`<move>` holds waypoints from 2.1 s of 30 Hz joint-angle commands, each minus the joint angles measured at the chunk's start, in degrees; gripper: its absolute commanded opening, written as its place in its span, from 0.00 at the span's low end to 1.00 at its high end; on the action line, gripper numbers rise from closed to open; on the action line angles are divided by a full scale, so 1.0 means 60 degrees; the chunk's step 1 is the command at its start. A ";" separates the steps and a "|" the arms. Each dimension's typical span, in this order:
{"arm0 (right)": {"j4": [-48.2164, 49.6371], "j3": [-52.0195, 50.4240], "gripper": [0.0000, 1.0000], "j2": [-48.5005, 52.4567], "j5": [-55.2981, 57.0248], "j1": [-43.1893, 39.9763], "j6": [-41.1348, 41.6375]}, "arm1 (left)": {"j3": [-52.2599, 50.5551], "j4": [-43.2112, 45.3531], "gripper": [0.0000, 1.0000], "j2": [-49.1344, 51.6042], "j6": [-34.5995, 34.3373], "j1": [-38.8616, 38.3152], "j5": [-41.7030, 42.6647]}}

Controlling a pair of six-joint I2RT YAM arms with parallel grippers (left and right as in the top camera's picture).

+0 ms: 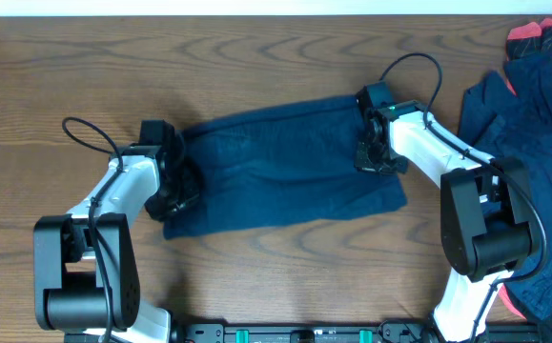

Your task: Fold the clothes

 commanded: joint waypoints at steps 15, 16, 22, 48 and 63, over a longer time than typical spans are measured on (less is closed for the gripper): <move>-0.0186 0.0219 0.22 -0.2510 0.0452 0.0004 -0.0827 | -0.0379 -0.0871 0.89 -0.3005 0.0922 0.0062 0.0226; -0.0120 0.0215 0.26 -0.2798 0.0113 0.0004 -0.1031 | -0.0379 -0.0874 0.91 -0.3253 0.0918 0.0066 -0.0007; -0.0131 0.0215 0.38 -0.3541 -0.1027 0.0135 -0.1388 | -0.0404 -0.0805 0.97 -0.3395 0.0918 0.0066 -0.0484; -0.0459 0.0211 0.37 -0.3377 -0.1468 0.1563 -0.1384 | -0.0433 0.0856 0.25 0.0437 0.1774 0.0066 0.2098; -0.0390 0.0036 0.01 -0.2554 -0.2514 0.2594 -0.1381 | 0.0499 -0.1115 0.06 -0.2095 0.1468 0.0127 0.2062</move>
